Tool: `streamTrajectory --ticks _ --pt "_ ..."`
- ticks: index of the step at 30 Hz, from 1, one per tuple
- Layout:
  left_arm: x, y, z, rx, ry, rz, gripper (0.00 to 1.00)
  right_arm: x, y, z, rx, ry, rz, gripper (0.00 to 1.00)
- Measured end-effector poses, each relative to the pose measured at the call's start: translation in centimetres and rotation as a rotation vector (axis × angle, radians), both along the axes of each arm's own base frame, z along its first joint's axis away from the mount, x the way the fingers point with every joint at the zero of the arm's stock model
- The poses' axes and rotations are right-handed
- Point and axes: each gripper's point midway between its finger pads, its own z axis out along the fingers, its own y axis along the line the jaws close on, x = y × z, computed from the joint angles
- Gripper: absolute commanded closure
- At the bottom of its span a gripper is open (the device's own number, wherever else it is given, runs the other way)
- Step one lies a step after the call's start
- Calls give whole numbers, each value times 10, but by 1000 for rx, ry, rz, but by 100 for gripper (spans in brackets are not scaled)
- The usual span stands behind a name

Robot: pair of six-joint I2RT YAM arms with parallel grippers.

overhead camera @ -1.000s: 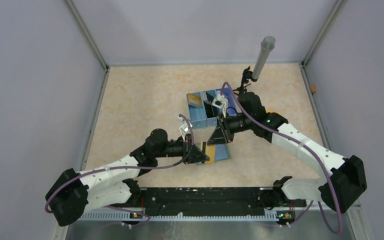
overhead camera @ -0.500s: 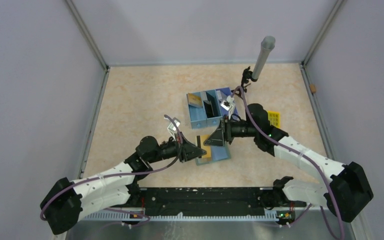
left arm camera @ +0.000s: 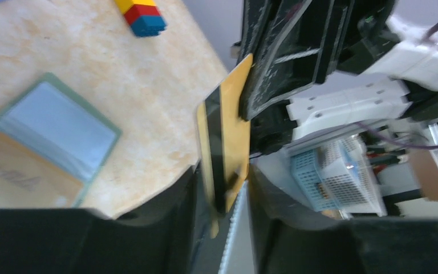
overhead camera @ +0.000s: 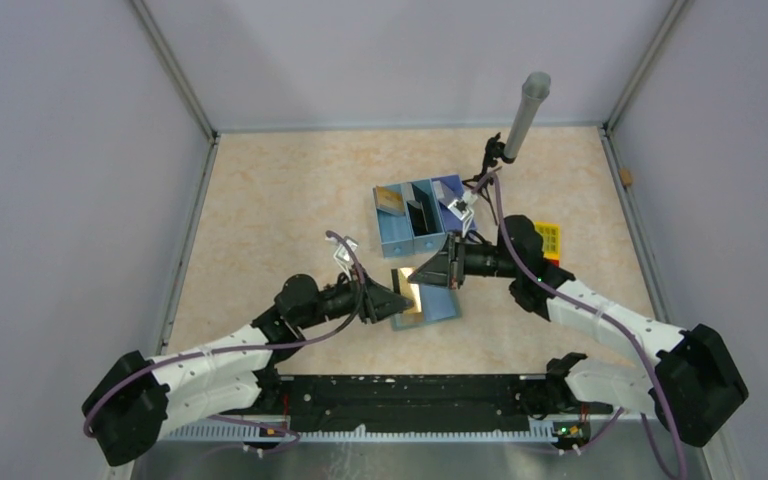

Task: Put the credit cards into the card holder
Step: Insert the credit card into the card holder.

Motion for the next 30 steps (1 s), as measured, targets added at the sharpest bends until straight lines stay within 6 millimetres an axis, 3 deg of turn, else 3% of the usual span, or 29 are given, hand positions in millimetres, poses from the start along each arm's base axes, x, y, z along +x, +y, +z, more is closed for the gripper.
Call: streamTrajectory --ticks 2,4,10,15,20,24,30 --pt "3 0 -7 24 13 17 17 4 -1 -4 -15 3 -26 100" --pt "7 2 -18 59 46 47 5 10 -6 -12 -49 12 -66 100" --pt "25 20 -63 226 158 198 1 40 -35 -47 -193 32 -220 100" --pt "37 36 -95 399 241 307 5 52 -47 -89 -327 67 -262 100" --pt "47 44 -119 541 300 368 27 55 -50 -123 -411 114 -258 100" --pt "46 49 -141 638 351 377 36 55 -53 -140 -448 139 -259 100" --pt "46 53 -156 703 383 386 42 60 -54 -153 -469 142 -266 100"
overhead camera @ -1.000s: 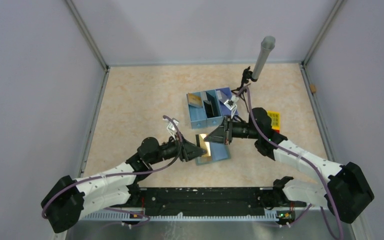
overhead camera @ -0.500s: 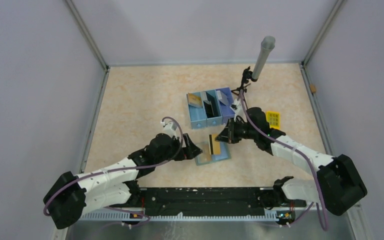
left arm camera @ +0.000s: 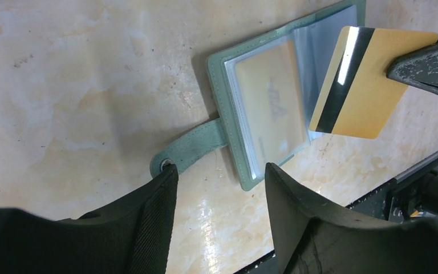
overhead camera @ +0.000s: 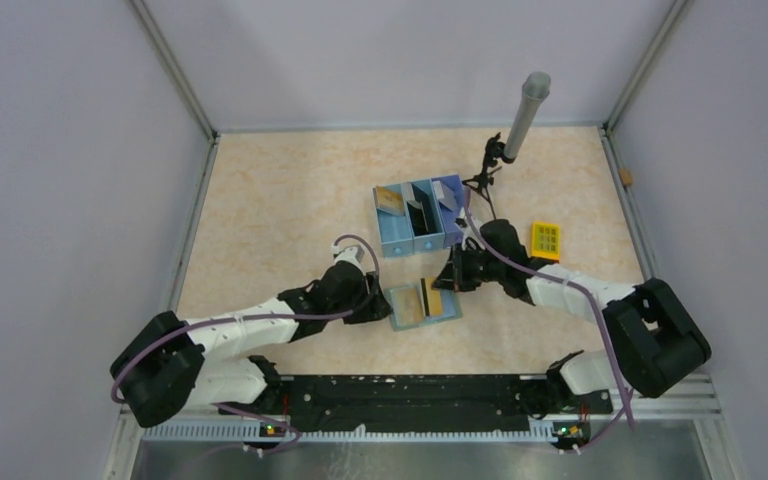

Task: Put the credit cards into the card holder
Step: Insert the credit card into the card holder.

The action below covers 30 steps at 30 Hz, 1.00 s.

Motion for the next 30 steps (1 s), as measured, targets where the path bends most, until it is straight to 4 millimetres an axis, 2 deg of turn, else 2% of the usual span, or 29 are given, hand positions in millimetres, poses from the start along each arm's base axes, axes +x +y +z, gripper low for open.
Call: streamTrajectory --ticks 5,12,30 --pt "0 1 -3 17 10 3 46 0 -2 -11 -7 12 -5 100" --pt "-1 3 -5 30 18 5 51 2 0 -13 3 13 -8 100" --pt "0 7 -8 48 17 17 54 4 0 0 37 7 -31 100"
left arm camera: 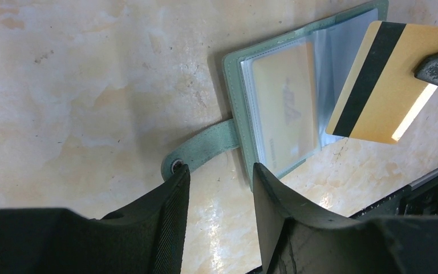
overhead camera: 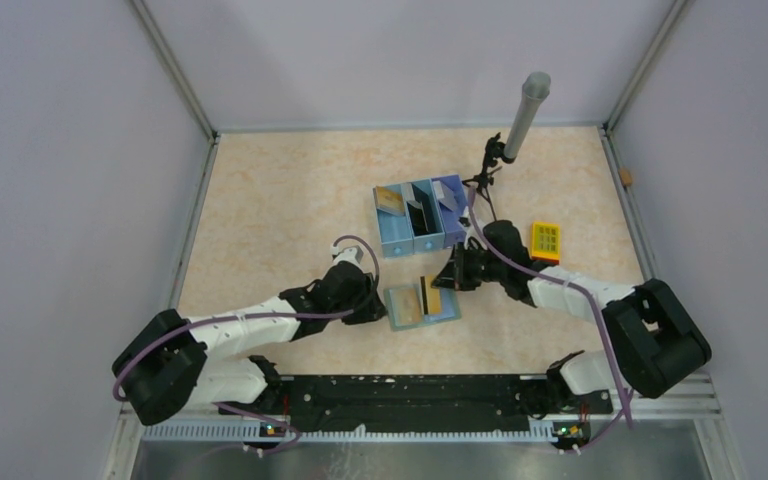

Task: Put the credit cards into the card holder
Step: Insert the credit card into the card holder.

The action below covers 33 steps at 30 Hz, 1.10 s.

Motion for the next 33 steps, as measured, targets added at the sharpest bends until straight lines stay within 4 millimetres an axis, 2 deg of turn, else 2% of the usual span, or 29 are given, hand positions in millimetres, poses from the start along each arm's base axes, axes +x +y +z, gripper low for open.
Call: streamTrajectory --ticks 11,24,33 --pt "1 -1 0 0 1 0 56 1 6 -2 31 20 2 100" --pt "2 -2 1 -1 0 -1 59 0 3 -24 -7 74 -8 100" --pt "2 -2 -1 5 5 -1 62 -8 -1 -42 -24 121 -14 100"
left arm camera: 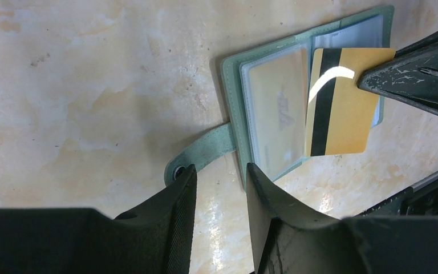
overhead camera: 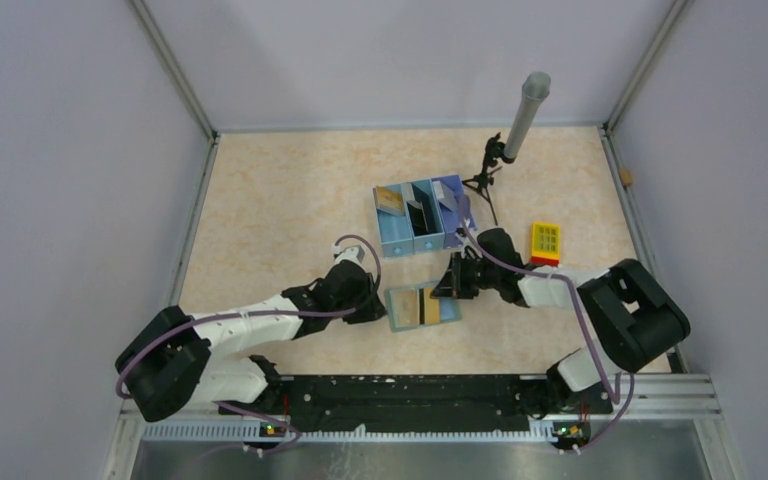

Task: Put the credit cards into the card holder
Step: Insert the credit card into the card holder.

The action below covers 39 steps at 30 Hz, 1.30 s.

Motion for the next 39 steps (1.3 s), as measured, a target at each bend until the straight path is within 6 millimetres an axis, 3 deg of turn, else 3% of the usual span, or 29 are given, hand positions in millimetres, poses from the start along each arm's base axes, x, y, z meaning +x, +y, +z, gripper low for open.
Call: streamTrajectory --ticks 39 --pt "0 -7 -14 30 35 -34 73 6 30 -11 70 28 73 100"
